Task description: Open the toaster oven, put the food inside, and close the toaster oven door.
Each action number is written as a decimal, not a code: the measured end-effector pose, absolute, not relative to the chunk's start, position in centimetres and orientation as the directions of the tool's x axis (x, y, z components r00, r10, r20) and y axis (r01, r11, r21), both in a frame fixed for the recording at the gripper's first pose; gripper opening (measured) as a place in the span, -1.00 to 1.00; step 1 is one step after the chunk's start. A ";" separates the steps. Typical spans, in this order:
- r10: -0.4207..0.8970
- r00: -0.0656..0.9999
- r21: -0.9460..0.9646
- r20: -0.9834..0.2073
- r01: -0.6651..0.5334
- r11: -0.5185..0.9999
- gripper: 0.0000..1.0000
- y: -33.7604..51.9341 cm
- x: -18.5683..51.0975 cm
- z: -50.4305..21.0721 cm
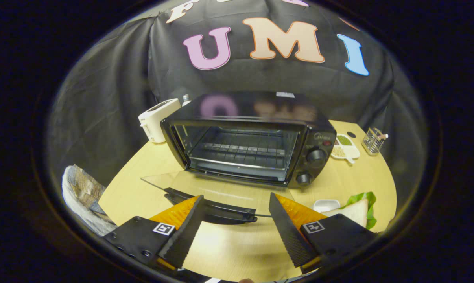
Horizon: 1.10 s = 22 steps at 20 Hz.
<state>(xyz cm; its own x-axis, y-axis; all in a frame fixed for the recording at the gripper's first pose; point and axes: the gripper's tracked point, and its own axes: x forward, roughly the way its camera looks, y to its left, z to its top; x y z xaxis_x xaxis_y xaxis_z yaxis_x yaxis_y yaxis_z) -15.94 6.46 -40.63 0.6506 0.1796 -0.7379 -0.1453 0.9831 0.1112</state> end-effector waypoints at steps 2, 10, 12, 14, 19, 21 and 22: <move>0.188 0.633 0.133 -0.751 -0.133 0.982 1.00 6.4 -17.1 -41.9; 0.236 0.573 0.199 -0.785 -0.126 0.972 0.98 6.5 -19.5 -46.6; 0.251 0.558 0.211 -0.791 -0.137 0.968 0.98 6.4 -20.1 -47.7; 0.269 0.566 0.222 -0.779 -0.152 0.963 0.97 6.4 -19.7 -47.7; 0.299 0.641 0.295 -0.707 -0.118 0.948 0.97 4.9 -17.2 -43.9; 0.274 0.706 0.306 -0.653 -0.086 0.948 0.96 2.6 -15.0 -40.9; 0.255 0.734 0.310 -0.630 -0.063 0.949 0.96 1.2 -13.9 -39.6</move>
<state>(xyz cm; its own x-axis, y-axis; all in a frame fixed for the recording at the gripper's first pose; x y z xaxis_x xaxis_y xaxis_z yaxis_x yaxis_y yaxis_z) -13.94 1.16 -39.62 0.7337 0.2545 -0.6300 -0.0631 0.9487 0.3098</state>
